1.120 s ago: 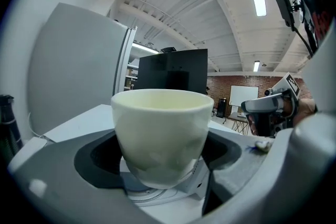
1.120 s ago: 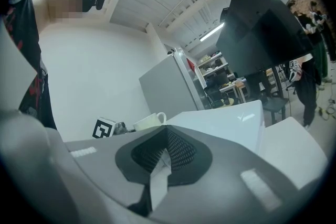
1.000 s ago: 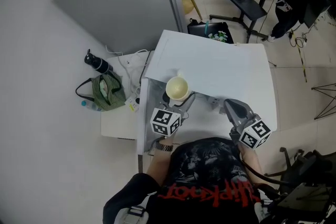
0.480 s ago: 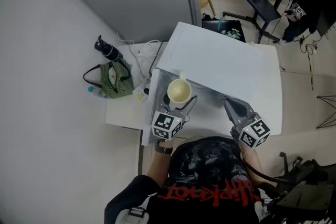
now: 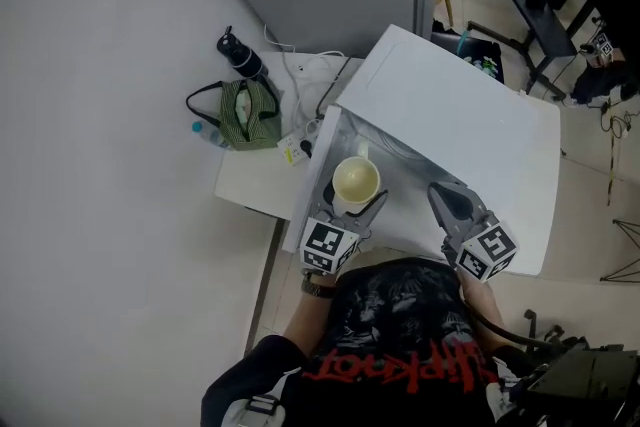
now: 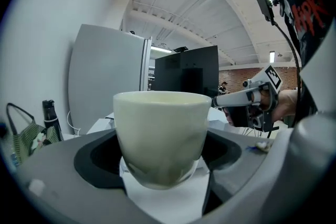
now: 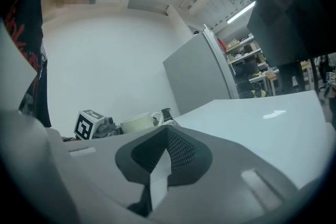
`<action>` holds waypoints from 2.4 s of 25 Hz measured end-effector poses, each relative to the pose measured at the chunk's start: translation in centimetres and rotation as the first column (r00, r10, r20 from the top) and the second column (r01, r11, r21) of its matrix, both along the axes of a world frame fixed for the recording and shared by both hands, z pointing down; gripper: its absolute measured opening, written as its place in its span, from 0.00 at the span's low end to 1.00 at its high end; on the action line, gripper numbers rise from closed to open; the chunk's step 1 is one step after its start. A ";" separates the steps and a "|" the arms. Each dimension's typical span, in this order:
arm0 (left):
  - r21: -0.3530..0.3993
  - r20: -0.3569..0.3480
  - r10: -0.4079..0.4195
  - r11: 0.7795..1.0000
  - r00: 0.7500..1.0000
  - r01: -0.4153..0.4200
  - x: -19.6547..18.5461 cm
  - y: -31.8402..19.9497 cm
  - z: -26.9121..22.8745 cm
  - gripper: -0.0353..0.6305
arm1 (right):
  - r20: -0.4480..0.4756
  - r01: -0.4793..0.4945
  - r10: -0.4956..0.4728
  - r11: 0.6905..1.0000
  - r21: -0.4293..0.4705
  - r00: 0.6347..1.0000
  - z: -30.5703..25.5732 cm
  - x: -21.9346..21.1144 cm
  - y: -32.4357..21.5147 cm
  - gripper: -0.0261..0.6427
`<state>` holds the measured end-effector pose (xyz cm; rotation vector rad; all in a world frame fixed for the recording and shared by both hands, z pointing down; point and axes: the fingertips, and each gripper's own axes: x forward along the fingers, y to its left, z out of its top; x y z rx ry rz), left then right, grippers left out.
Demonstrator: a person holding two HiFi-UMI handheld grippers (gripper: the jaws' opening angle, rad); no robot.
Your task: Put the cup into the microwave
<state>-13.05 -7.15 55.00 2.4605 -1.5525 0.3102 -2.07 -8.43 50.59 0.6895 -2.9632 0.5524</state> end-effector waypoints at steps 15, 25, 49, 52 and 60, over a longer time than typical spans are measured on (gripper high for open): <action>-0.031 -0.025 -0.071 0.997 0.997 0.070 0.2 3.5 4.1 0.70 | -0.031 0.123 -0.122 0.992 0.029 0.992 -0.3 -2.8 0.6 0.04; -0.074 -0.021 -0.025 0.997 0.999 0.023 2.3 2.7 7.6 0.70 | -0.070 0.065 -0.061 0.996 0.058 0.996 -0.4 -0.3 -0.2 0.04; -0.146 -0.040 0.081 0.986 0.996 -0.086 4.8 -2.5 12.0 0.70 | -0.077 -0.081 0.086 0.995 0.063 0.993 -0.9 4.8 -1.8 0.04; -0.157 -0.044 0.079 0.984 0.996 -0.085 4.7 -3.4 12.5 0.70 | -0.076 -0.094 0.098 0.994 0.062 0.992 -0.9 5.1 -2.1 0.04; -0.220 -0.052 0.104 0.969 0.993 -0.113 5.0 -4.9 15.0 0.70 | -0.075 -0.132 0.136 0.990 0.048 0.988 -0.7 5.9 -2.5 0.04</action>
